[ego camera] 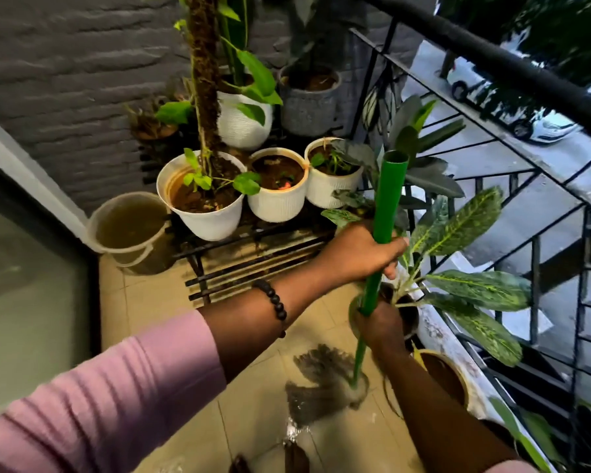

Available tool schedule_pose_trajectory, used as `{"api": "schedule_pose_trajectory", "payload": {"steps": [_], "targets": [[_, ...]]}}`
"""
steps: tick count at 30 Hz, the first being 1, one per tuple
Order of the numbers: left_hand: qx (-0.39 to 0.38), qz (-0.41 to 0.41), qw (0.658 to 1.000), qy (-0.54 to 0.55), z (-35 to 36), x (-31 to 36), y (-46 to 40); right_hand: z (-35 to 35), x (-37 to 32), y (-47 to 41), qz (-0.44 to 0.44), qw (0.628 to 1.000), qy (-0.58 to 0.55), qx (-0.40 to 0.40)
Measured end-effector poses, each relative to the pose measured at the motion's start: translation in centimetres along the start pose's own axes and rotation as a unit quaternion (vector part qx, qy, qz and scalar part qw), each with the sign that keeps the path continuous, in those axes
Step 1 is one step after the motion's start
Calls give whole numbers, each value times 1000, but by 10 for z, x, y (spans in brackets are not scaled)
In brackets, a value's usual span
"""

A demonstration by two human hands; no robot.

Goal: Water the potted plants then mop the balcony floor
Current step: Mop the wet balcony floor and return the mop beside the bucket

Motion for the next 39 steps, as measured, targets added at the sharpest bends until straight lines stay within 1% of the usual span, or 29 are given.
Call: {"api": "schedule_pose_trajectory", "payload": {"steps": [2,5,8,10,15,21,25,28,32,36,39], "targets": [[7,9,1000,-13,21,0,-10,-18,20,-10,11,1000,-1,10],[-22,33,998,-39,51,6,-23,-36,45,-17,15,1000,-12,11],[-5,37,997,-67,61,13,-29,-42,57,-19,25,1000,2,-8],[8,33,997,-66,61,14,-29,-41,57,-19,24,1000,8,-14],[28,-5,997,-68,62,40,-32,-45,52,-13,26,999,-41,15],[11,-24,987,-159,72,62,-40,-31,46,2,10,995,-96,7],[2,-27,979,-202,83,59,-42,-17,52,11,25,994,-105,-32],[-22,-25,989,-143,86,64,-48,-29,57,5,8,993,-116,-21],[-9,-9,997,-73,86,67,-51,-55,67,-12,14,996,-82,-10],[7,-8,998,-62,101,53,-47,-68,89,-19,10,999,-48,-4],[0,14,998,-56,121,42,-43,-67,108,-15,-15,997,-72,-15]]}}
Point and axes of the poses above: each hand's wrist, its own y-axis away from the middle knuckle, its own z-axis out of the palm, x = y × z, the point moved 3 cm from there along -y, towards the middle knuckle, and after that the axes turned 10 degrees about -x, right-handed, at the moved point
